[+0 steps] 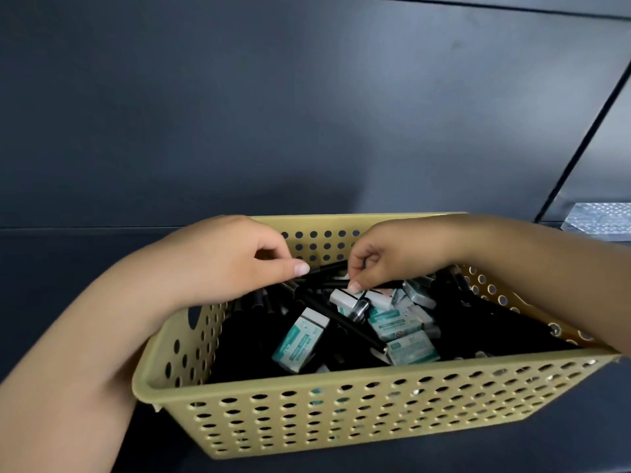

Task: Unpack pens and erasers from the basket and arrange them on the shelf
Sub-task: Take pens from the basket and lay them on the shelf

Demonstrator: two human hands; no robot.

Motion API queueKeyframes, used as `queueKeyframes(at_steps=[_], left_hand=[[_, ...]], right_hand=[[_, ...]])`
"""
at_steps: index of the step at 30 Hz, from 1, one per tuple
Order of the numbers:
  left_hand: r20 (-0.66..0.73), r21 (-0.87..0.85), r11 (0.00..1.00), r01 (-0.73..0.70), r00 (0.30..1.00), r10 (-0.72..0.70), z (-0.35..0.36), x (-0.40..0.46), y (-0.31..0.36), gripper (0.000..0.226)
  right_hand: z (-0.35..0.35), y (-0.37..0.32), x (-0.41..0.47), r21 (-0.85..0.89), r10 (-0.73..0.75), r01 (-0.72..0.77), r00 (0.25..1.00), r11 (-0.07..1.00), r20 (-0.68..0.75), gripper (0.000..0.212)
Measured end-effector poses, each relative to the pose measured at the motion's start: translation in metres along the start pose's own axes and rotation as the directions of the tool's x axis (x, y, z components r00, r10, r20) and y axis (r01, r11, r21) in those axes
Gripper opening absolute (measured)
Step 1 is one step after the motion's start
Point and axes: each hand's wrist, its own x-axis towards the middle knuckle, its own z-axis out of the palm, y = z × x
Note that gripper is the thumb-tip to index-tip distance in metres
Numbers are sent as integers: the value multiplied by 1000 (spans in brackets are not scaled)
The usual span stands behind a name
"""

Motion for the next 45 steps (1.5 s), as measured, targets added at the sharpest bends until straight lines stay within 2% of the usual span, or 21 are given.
queueKeyframes(at_steps=[7, 12, 16, 18, 20, 23, 25, 28, 30, 32, 35, 37, 39, 42, 44, 45], left_hand=[[7, -145, 987, 67, 998, -67, -4, -4, 5, 42], [-9, -252, 964, 91, 995, -96, -5, -4, 10, 48], [-52, -510, 854, 103, 987, -151, -7, 4, 7, 58], [-60, -653, 751, 96, 982, -179, -8, 7, 8, 44], [-100, -806, 591, 40, 974, -203, -12, 8, 7, 33], [-124, -976, 211, -61, 947, -297, -19, 9, -3, 36], [-105, -994, 35, -99, 928, -356, -20, 9, -10, 36], [-61, -990, -96, -108, 914, -401, -19, 8, -18, 37], [-48, -988, -114, -101, 919, -392, -19, 5, -21, 37], [-80, -991, -63, -115, 913, -401, -17, 4, -21, 36], [-171, -985, 40, -169, 900, -401, -14, 4, -19, 32], [-166, -985, 21, -171, 907, -386, -14, 5, -18, 29], [-141, -986, -32, -163, 923, -358, -14, 6, -21, 25], [-118, -987, -71, -142, 956, -268, -16, 8, -25, 27], [-85, -996, -9, -88, 983, -161, -16, 10, -25, 35], [-70, -997, 28, -67, 990, -119, -17, 10, -25, 38]], right_hand=[[-3, 6, -4, 29, -13, 9, 994, 1000, 112, 16], [-9, 0, -12, 216, -62, 53, 998, 975, 34, 17], [-16, -17, -19, 406, -139, 151, 988, 901, -60, 13], [-14, -31, -17, 428, -185, 198, 980, 882, -71, 14], [-12, -43, -10, 475, -208, 225, 974, 851, -89, 15], [-11, -54, 3, 538, -132, 138, 990, 832, -50, 19], [-9, -58, 11, 416, -78, 74, 997, 906, -8, 21], [4, -64, 21, 231, -69, 53, 996, 971, 61, 24], [14, -68, 28, 173, -56, 43, 996, 984, 68, 23], [21, -69, 34, 166, -24, 14, 998, 986, 56, 20], [22, -66, 36, 211, 7, -17, 999, 977, 47, 14], [14, -67, 32, 324, 8, -8, 1000, 946, 1, 13], [-3, -69, 24, 535, 38, 21, 994, 845, -100, 11], [-32, -74, 11, 796, 32, 163, 974, 583, -223, 23], [-42, -81, 7, 853, 19, 265, 952, 450, -305, 17], [-43, -85, 9, 852, 25, 300, 939, 429, -343, 10]])
